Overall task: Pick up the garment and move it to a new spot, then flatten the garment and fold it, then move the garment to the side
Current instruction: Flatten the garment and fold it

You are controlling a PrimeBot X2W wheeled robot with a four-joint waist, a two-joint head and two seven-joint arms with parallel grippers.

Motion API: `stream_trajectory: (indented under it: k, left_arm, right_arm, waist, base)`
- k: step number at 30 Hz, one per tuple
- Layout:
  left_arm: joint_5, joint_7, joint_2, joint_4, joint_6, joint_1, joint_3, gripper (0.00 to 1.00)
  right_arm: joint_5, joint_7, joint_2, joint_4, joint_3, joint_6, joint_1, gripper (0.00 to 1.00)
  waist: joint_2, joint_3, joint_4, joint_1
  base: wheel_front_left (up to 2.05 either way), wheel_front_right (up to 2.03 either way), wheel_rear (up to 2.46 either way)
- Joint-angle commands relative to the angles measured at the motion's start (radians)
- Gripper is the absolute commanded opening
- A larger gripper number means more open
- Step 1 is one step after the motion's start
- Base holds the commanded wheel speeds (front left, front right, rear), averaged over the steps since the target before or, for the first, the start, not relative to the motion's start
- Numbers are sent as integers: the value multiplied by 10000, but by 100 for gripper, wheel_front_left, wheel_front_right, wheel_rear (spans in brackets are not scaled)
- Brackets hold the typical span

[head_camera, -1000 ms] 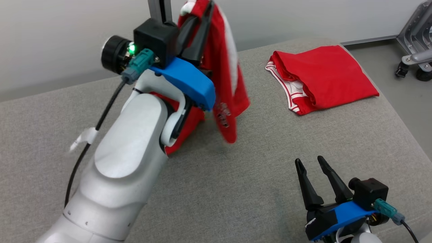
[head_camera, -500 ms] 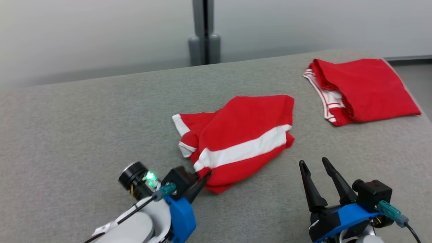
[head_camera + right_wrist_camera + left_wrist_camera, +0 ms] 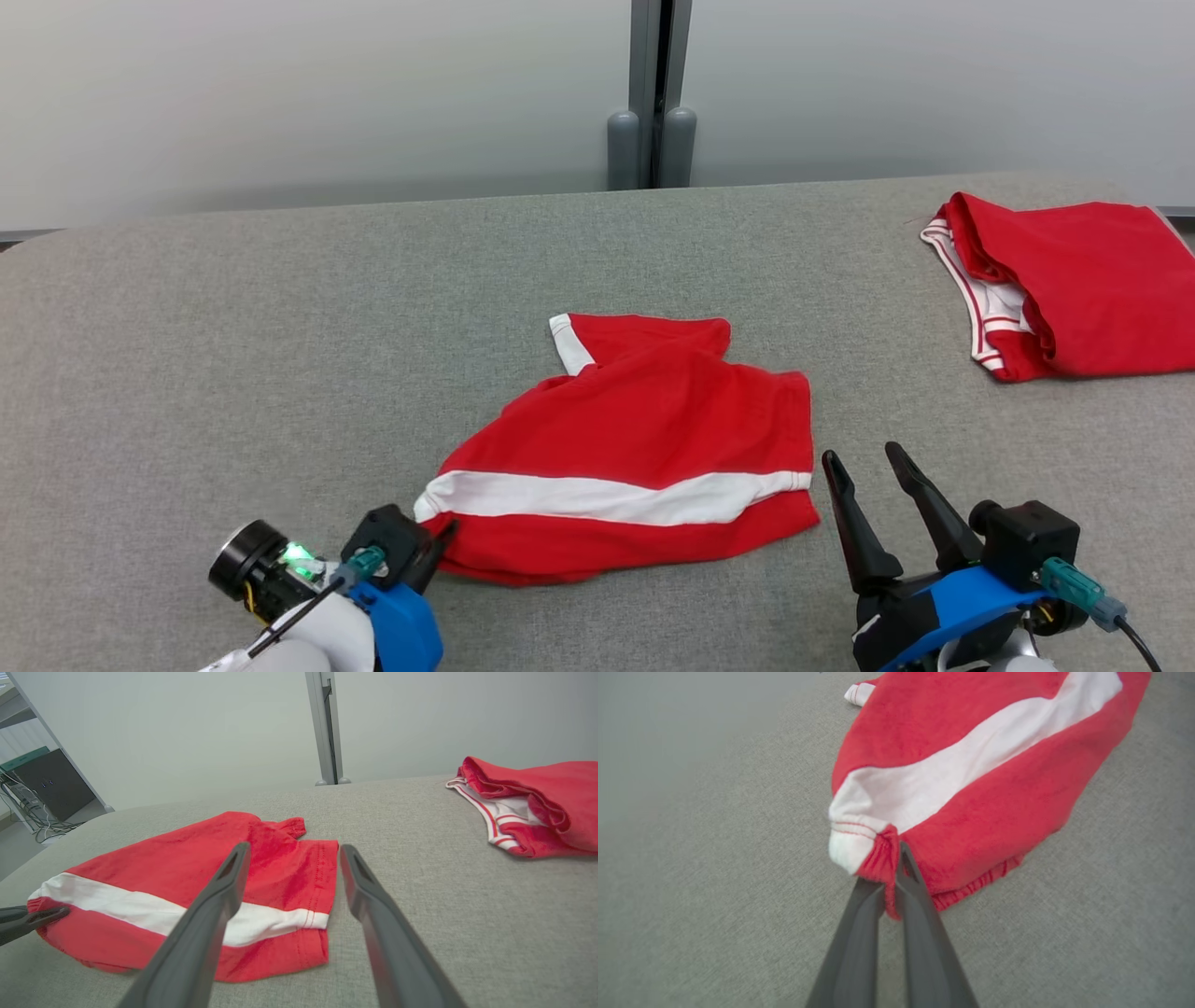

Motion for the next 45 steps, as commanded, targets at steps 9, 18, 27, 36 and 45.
stream_trajectory:
  k: [9,18,27,36,45]
  left_arm:
    - [-1225,-961,-691,325,1219,1057,1085,100]
    - [-2458,-2474,-1229,-188,2156,2130,2439,100]
    - [-2076,-3247,-1617,-1241,2267,2629,4584,100]
    - [-380,-3249,-2681,-1610,1287,3630,6793,100]
    - [266,-3251,-3008,-541,843,3907,7345,100]
  right_arm:
    - [30,-7,-22,-43,-186,3,169,100]
    - [-49,56,-22,-149,-560,3,407,100]
    - [-27,99,-20,-241,-706,3,522,100]
    - [52,159,-23,-248,-679,3,630,100]
    - [116,95,-22,-130,-752,3,733,100]
  waist:
    - [0,-175,4,0]
    - [0,-484,201,0]
    - [0,-783,310,0]
    - [0,-1035,211,0]
    - [0,-1138,240,0]
  base:
    - [0,0,0]
    - [0,0,0]
    - [0,0,0]
    - [0,0,0]
    - [0,0,0]
